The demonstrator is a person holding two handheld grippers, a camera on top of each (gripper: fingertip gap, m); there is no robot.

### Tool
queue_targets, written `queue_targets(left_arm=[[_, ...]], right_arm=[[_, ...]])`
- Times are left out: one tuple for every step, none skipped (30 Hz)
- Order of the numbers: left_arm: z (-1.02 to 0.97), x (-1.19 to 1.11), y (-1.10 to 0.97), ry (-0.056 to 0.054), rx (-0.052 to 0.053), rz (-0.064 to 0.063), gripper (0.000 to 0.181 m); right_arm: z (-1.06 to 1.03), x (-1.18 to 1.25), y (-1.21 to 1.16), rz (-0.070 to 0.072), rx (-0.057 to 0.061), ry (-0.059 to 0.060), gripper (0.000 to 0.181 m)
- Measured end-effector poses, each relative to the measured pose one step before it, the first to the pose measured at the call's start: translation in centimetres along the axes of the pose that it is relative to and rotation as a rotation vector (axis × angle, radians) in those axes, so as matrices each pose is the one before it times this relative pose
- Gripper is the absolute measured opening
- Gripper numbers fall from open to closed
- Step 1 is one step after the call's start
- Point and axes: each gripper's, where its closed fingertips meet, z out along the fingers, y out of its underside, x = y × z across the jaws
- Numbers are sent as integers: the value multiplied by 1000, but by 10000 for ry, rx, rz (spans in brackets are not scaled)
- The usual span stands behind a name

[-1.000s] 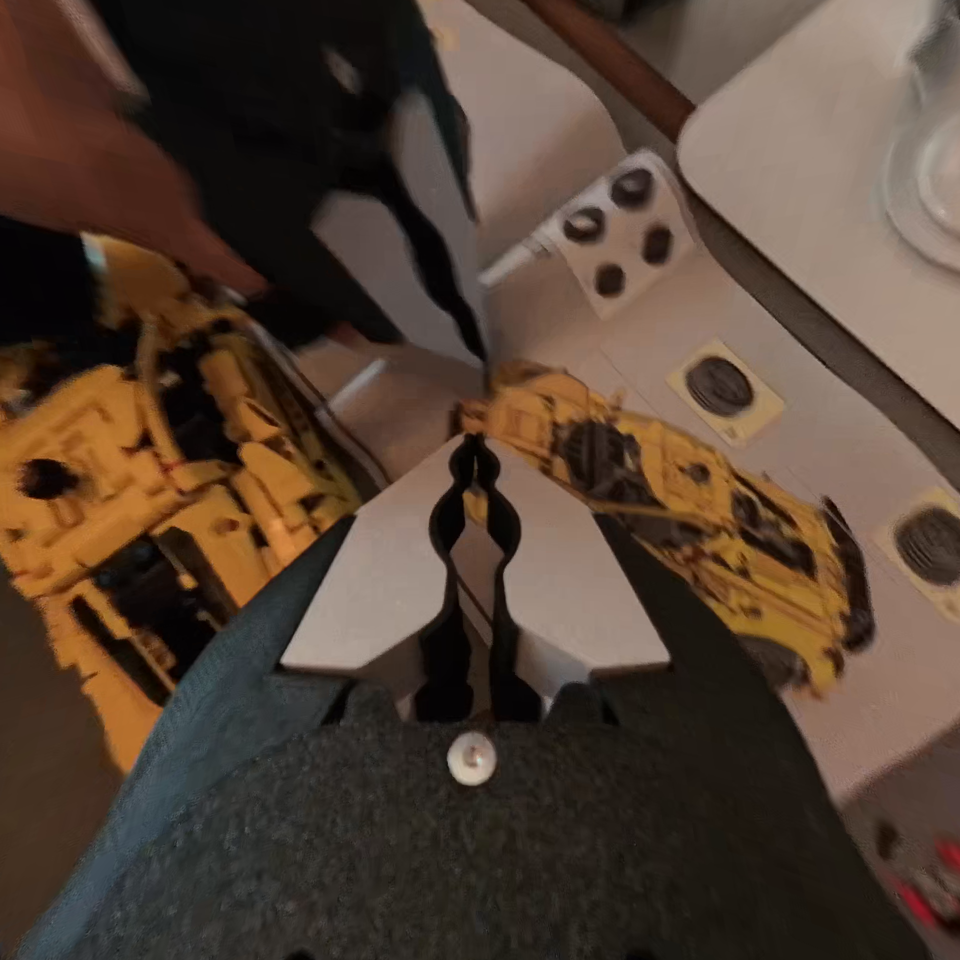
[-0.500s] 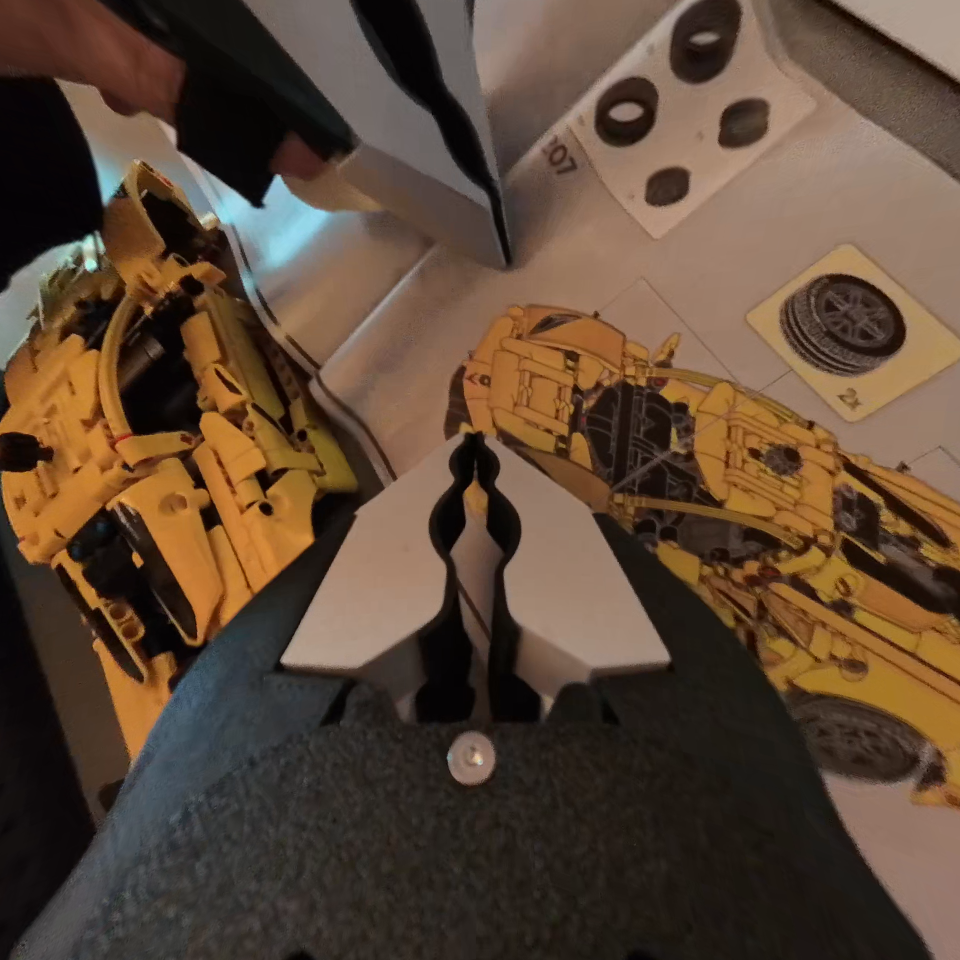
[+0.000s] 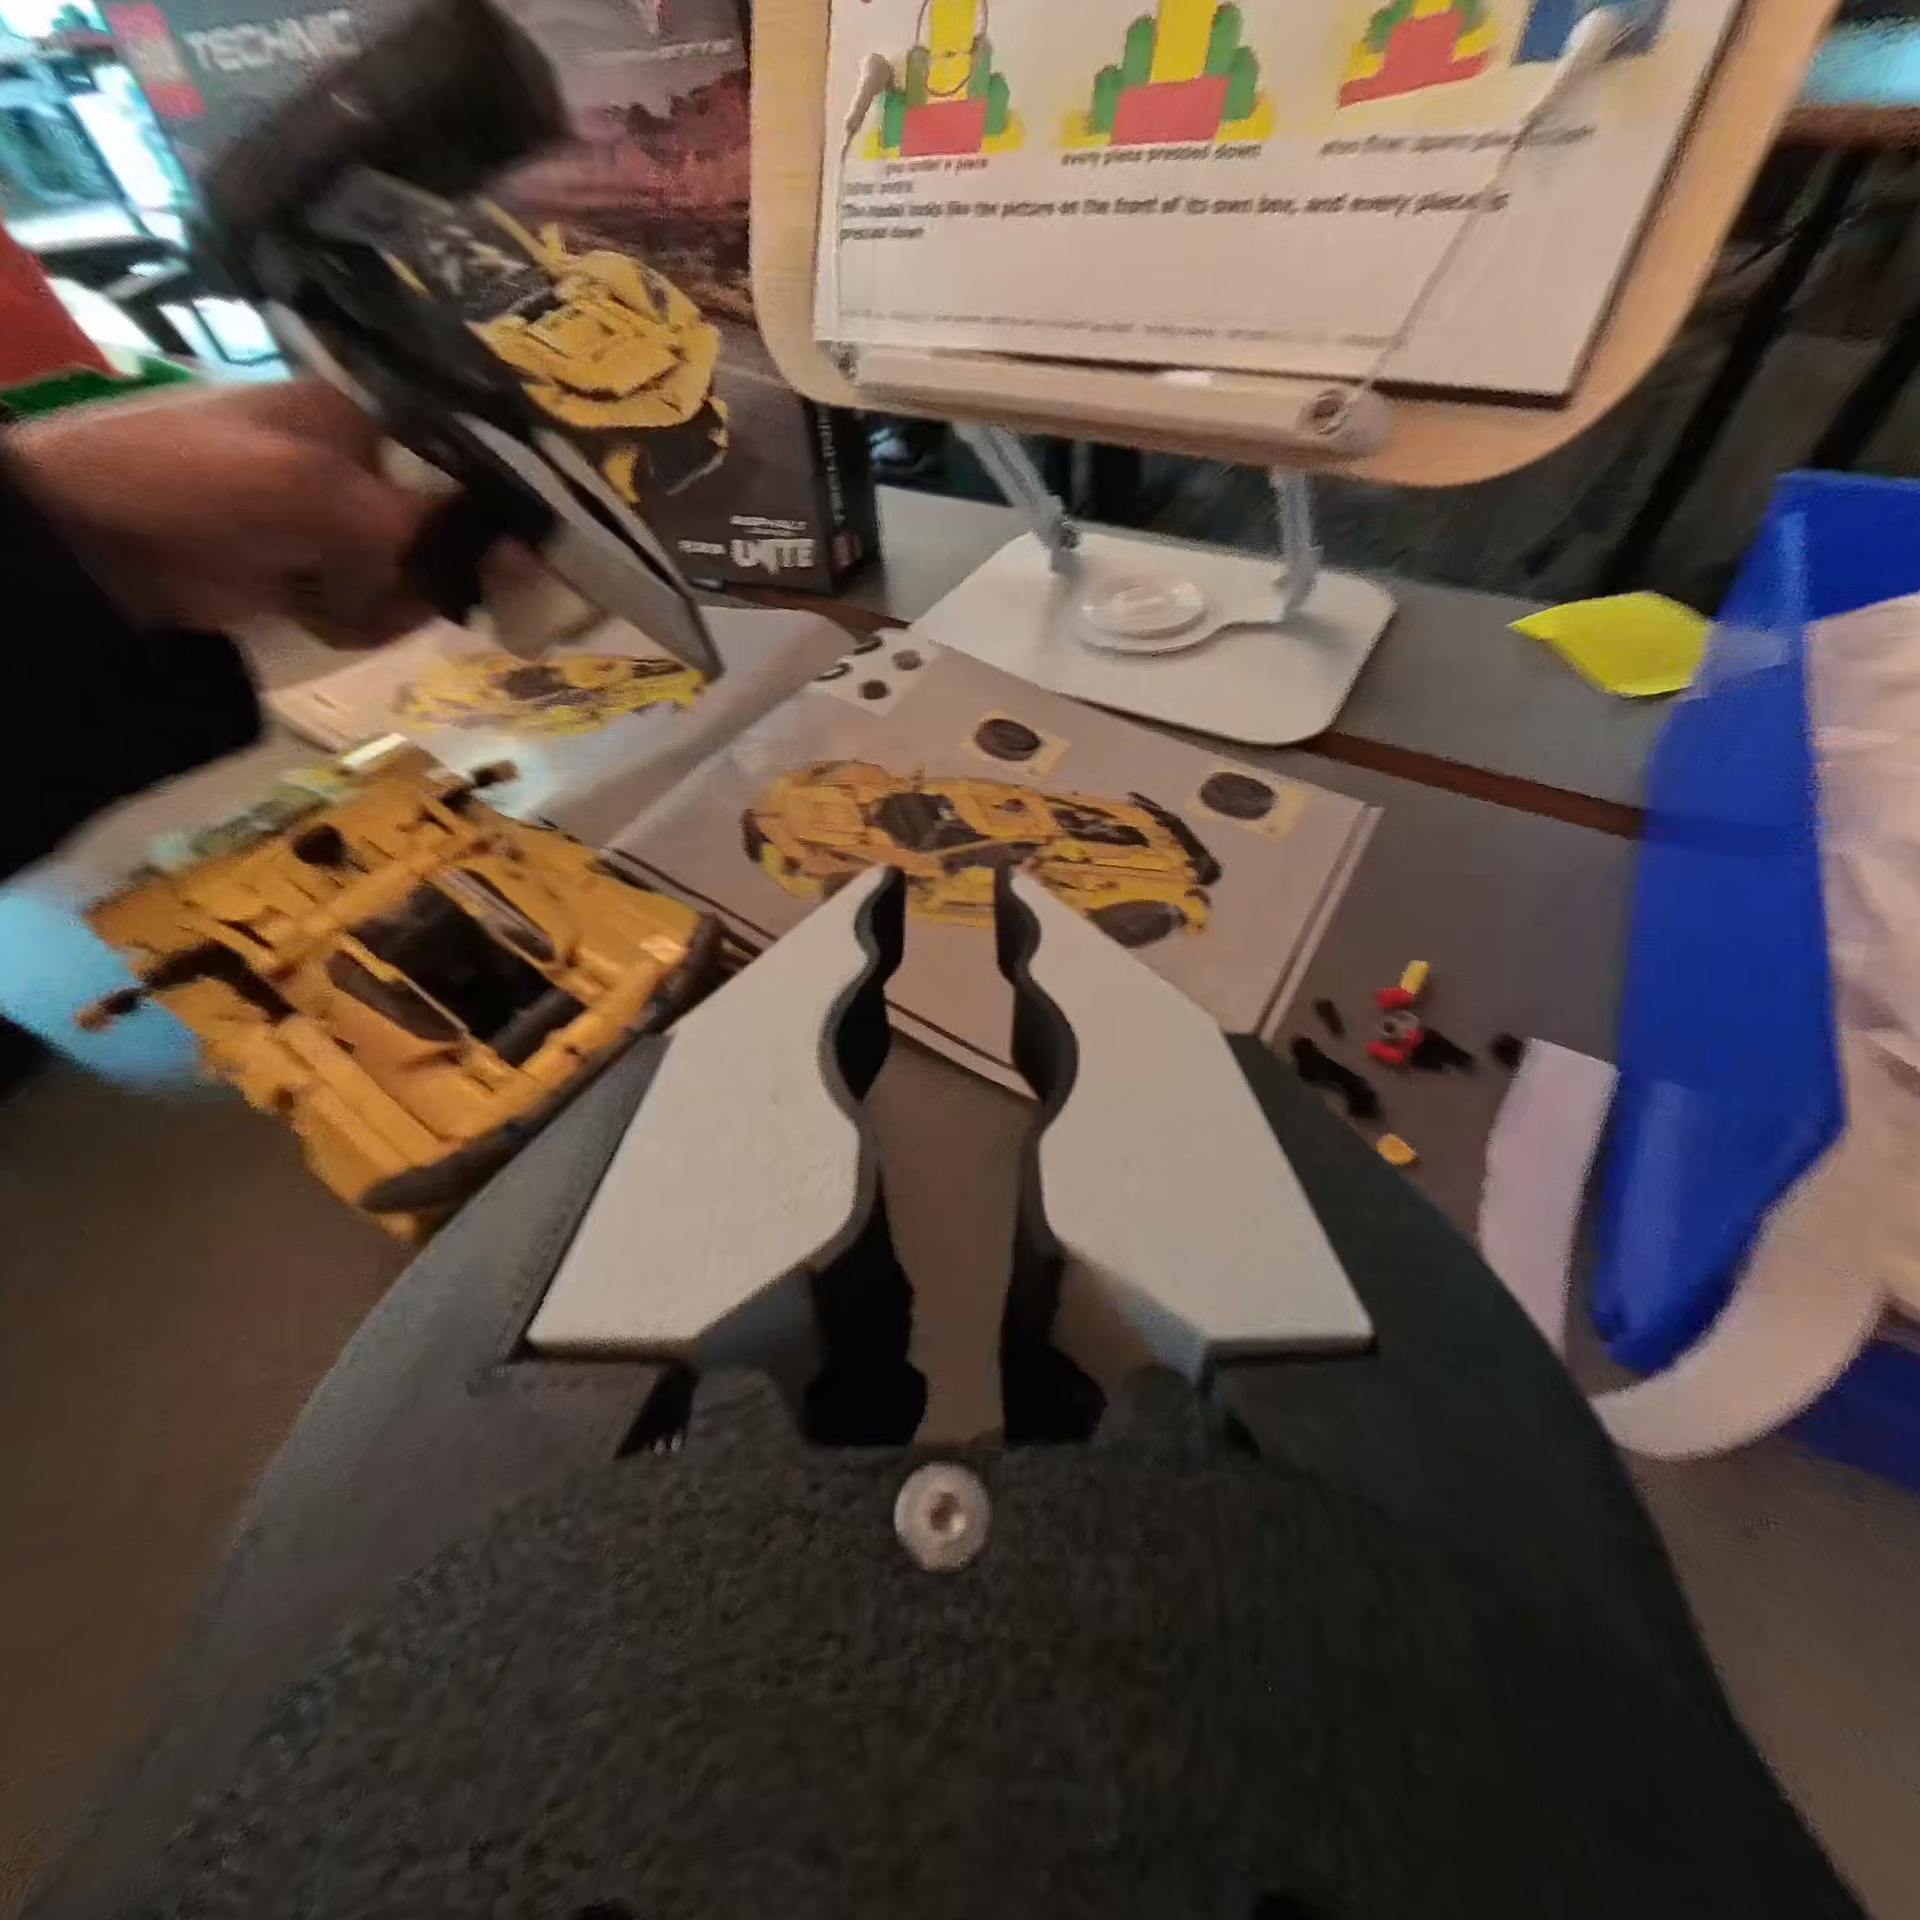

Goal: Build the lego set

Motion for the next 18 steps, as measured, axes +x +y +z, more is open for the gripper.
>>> queue_targets(left_arm=[[-1411,876,-341,151,598,-12,6],[-1539,927,-364,126,684,15,9],[-1604,890,-277,29,702,34,12],[-1595,762,-106,-79,658,55,14],[-1544,667,9,-162,622,93,15],[-1436,540,141,-255,612,115,15],[-1273,438,264,-297,588,160,18],[-1086,226,365,-385,534,189,23],[-901,-28,493,-501,451,148,29],[-707,24,621,-403,357,146,31],[-588,99,600,-309,329,141,32],[-477,45,451,-278,384,146,32],[-420,-124,322,-295,411,141,32],[-382,-325,142,-295,442,159,32],[-295,-552,18,-317,424,53,27],[-134,-420,-43,-143,202,-39,27],[-44,-73,35,93,-204,79,27],[-56,-323,312,-169,-487,329,27]], right_arm=[[-273,289,474,-368,329,356,21],[-212,213,280,-350,353,266,23],[-169,210,138,-288,318,223,24],[-79,119,50,-245,138,101,24],[-40,-28,-35,-268,-88,-67,24],[-19,167,-190,-235,-73,51,25],[30,212,-198,-169,8,96,25],[79,31,-49,24,-7,-8,25],[81,-177,56,169,-45,-131,25],[76,-203,160,275,-96,-118,25],[76,-202,204,261,-88,-106,25],[100,-207,215,166,-57,-113,24],[110,-56,307,58,-93,-42,23],[92,126,390,-1,-158,46,23],[65,202,379,-34,-154,81,23],[21,198,268,-57,-113,66,23],[-57,156,149,3,-117,59,23],[-149,77,-92,120,-22,47,23]])
